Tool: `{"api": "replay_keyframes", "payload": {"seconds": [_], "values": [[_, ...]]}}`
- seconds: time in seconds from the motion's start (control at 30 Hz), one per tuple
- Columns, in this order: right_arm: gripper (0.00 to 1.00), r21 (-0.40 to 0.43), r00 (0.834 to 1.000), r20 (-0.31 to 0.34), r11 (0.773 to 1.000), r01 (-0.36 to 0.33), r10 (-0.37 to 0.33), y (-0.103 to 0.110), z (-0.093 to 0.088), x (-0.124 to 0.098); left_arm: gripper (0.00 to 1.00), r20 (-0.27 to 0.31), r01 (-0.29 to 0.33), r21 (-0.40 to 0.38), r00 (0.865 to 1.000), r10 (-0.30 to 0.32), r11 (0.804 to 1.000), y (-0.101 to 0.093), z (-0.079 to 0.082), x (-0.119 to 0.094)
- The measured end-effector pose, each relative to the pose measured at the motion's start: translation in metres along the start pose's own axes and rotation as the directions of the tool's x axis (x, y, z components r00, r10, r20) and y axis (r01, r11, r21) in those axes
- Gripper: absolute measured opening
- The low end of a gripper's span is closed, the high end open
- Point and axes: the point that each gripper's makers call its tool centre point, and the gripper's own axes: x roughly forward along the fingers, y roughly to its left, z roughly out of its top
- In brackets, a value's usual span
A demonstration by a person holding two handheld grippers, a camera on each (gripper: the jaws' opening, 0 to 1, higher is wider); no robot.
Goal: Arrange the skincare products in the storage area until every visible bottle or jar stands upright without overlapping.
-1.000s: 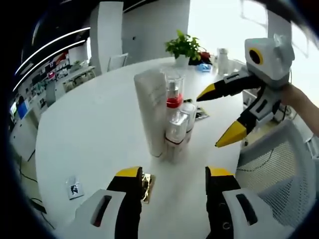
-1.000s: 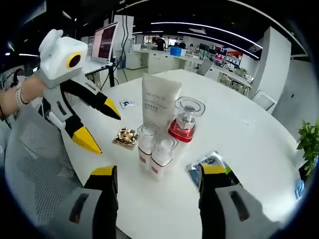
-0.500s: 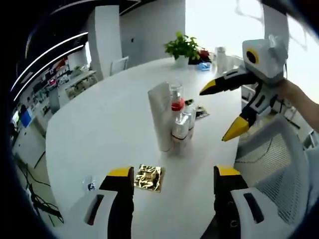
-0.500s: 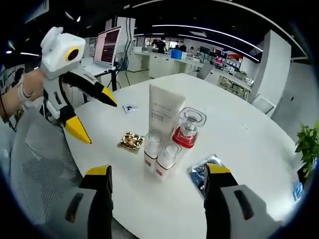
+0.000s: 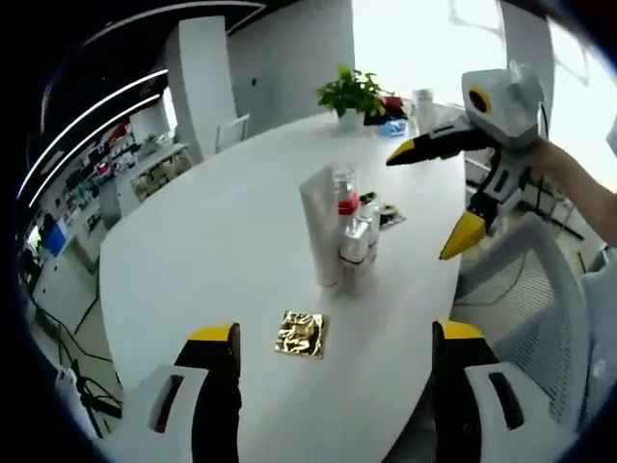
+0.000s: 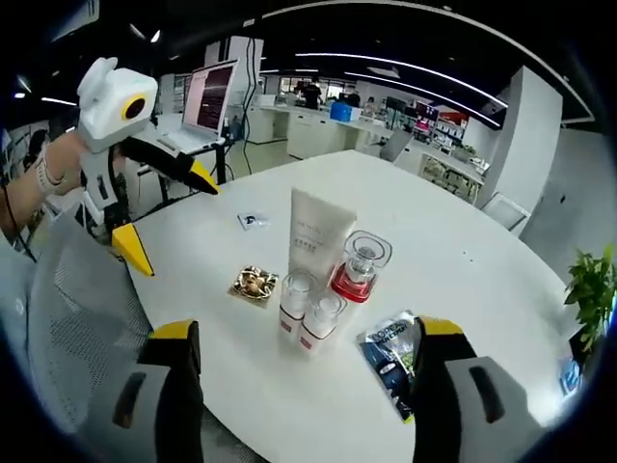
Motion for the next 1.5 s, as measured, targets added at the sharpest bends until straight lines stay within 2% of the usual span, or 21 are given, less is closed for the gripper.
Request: {"api": "replay_keyframes", "payload": {"seconds": [0.2, 0.43, 0.57, 0.67, 1.07, 1.17, 1.3, 1.5], "values": [[0.99, -0.010, 1.000, 0.003, 1.000, 0.000, 0.000, 0.001, 0.003, -0.001, 0.89, -0.010, -0.007, 0.015, 1.000, 0.007, 1.000, 0.002, -0.003, -0.006], [1.00, -0.013, 1.000, 0.009, 1.000, -0.003, 0.004, 0.001, 0.007, -0.004, 0.97, -0.007, -0.011, 0.020, 1.000, 0.011, 1.000, 0.002, -0.003, -0.010], [1.00, -0.014, 1.000, 0.013, 1.000, -0.005, 0.005, 0.001, 0.008, -0.004, 0.97, 0.005, -0.012, 0.011, 1.000, 0.012, 1.000, 0.004, -0.001, -0.009], [1.00, -0.019, 1.000, 0.017, 1.000, 0.002, -0.002, -0.001, 0.009, -0.006, 0.97, 0.012, -0.017, 0.004, 1.000, 0.017, 1.000, 0.004, -0.002, -0.017], [1.00, -0.015, 1.000, 0.013, 1.000, 0.002, -0.002, -0.002, 0.006, -0.005, 0.97, 0.022, -0.016, -0.014, 1.000, 0.016, 1.000, 0.005, -0.003, -0.016], [0.97, -0.016, 1.000, 0.025, 1.000, 0.013, -0.013, -0.004, 0.008, -0.004, 0.97, 0.007, -0.018, -0.011, 1.000, 0.018, 1.000, 0.005, -0.007, -0.015], [0.87, -0.005, 1.000, 0.012, 1.000, -0.023, 0.023, -0.002, 0.005, -0.003, 0.97, -0.004, -0.011, -0.015, 1.000, 0.011, 1.000, 0.005, -0.010, -0.013], [0.75, -0.001, 1.000, 0.001, 1.000, -0.029, 0.029, -0.002, 0.000, -0.001, 0.97, -0.014, -0.018, -0.014, 1.000, 0.018, 1.000, 0.007, -0.014, -0.009]]}}
